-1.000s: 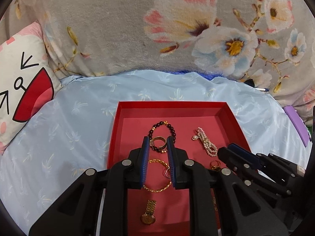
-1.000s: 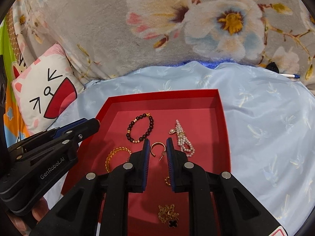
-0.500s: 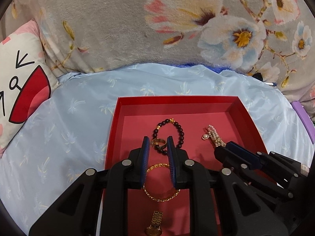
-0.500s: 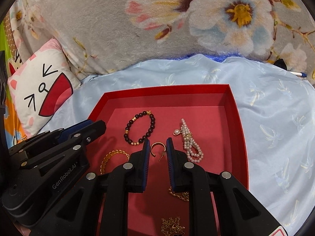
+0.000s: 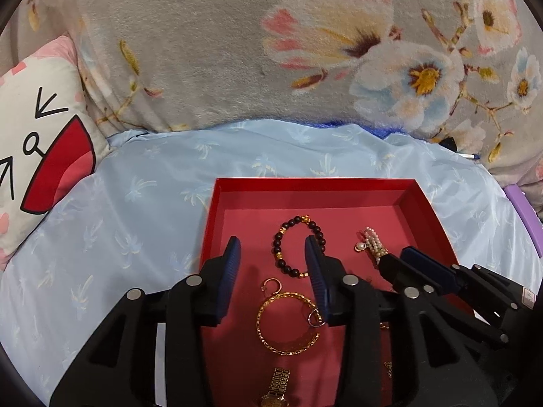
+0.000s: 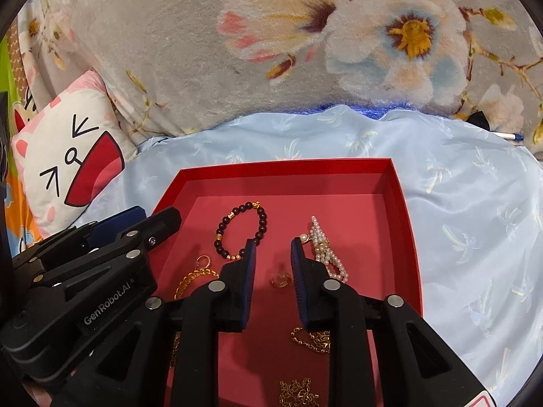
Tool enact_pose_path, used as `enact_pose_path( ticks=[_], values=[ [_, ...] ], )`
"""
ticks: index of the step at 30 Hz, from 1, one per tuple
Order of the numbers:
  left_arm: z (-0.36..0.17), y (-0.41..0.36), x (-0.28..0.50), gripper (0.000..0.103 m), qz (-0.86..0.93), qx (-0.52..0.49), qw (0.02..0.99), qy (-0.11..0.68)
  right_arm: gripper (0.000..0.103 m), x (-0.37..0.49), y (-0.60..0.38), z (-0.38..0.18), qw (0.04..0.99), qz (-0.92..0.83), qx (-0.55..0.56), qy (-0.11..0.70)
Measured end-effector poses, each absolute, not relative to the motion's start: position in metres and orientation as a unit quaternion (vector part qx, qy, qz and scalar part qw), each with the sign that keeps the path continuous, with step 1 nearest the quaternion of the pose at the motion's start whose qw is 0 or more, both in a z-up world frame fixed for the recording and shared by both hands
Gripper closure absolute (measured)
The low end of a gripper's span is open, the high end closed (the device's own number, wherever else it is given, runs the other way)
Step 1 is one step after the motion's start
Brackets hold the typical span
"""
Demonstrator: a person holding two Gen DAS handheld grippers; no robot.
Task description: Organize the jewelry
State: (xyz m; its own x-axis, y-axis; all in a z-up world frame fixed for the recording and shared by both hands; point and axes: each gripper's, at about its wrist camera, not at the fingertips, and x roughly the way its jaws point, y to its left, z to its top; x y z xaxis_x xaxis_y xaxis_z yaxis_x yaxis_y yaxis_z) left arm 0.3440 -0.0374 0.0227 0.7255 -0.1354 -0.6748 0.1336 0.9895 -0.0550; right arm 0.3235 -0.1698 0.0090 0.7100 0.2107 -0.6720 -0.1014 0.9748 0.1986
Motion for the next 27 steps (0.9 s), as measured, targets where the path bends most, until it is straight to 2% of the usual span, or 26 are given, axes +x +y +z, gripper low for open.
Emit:
enact_pose_path(
  ticks=[15, 22, 25, 27],
  values=[
    [0.038, -0.030, 0.307, 0.062, -0.055, 0.002, 0.935, 0.351, 0.052, 0.283, -0.171, 0.021, 0.927, 0.064, 0.083, 0.359],
    [0.047, -0.030, 0.272, 0.062, -0.045, 0.009, 0.940, 0.339, 0.045, 0.244, -0.171, 0.028, 0.931, 0.047, 0.082, 0.353],
    [0.049, -0.029, 0.257, 0.055, -0.036, 0.010, 0.941, 0.335, 0.043, 0.228, -0.171, 0.029, 0.932, 0.036, 0.080, 0.351],
    [0.049, -0.028, 0.248, 0.041, -0.035, 0.006, 0.942, 0.334, 0.031, 0.218, -0.171, 0.029, 0.932, 0.034, 0.079, 0.351]
  ],
)
